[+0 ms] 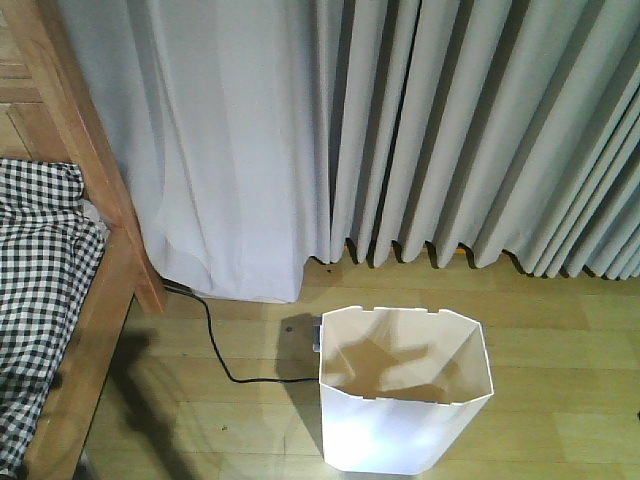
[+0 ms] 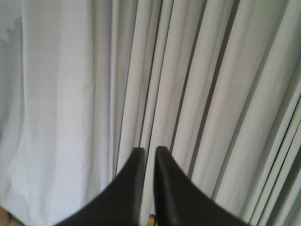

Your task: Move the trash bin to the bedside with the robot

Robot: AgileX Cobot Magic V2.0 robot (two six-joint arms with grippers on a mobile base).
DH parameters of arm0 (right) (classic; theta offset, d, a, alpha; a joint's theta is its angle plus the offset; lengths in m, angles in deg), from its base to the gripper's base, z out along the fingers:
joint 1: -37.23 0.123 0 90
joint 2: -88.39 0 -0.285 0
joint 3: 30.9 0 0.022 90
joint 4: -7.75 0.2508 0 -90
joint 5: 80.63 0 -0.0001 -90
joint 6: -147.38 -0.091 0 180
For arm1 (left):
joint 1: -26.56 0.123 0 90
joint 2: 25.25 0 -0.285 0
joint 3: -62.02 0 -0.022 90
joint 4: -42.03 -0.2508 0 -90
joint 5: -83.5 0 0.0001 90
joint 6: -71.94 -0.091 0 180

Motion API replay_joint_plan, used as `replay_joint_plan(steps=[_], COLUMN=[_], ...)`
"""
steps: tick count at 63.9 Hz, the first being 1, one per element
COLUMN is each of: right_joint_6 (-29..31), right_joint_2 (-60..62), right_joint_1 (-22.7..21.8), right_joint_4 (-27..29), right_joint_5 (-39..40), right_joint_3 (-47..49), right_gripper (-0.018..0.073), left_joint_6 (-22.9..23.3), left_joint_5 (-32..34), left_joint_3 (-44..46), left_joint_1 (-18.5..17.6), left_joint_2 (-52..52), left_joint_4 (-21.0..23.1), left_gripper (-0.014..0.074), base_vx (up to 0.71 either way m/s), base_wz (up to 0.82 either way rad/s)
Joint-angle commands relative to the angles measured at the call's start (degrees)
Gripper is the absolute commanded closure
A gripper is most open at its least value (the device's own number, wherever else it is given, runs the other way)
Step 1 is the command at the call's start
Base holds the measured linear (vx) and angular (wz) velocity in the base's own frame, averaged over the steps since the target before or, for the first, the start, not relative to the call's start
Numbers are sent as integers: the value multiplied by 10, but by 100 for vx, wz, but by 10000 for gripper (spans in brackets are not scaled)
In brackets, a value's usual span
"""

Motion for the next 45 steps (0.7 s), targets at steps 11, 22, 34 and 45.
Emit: replay_joint_plan(steps=[11, 22, 34, 45], right_joint_6=[0, 1, 0, -155], right_joint_2=[-5, -5, -5, -5], right_joint_1=[1, 1, 1, 1], right_joint_4=[5, 3, -4, -150], right_joint_5=[47, 42, 55, 119], right_joint_3=[15, 15, 6, -34], right_gripper=[568, 568, 568, 568], left_joint_6=[3, 3, 3, 3], left_joint_5=[42, 42, 42, 42], left_joint_3=[14, 14, 14, 14], left_joint_1=[-2, -2, -2, -2], left_joint_2=[3, 3, 3, 3], left_joint_4=[1, 1, 1, 1], left_gripper=[603, 603, 603, 603], base_vx=[0, 0, 0, 0], base_wz=[0, 0, 0, 0])
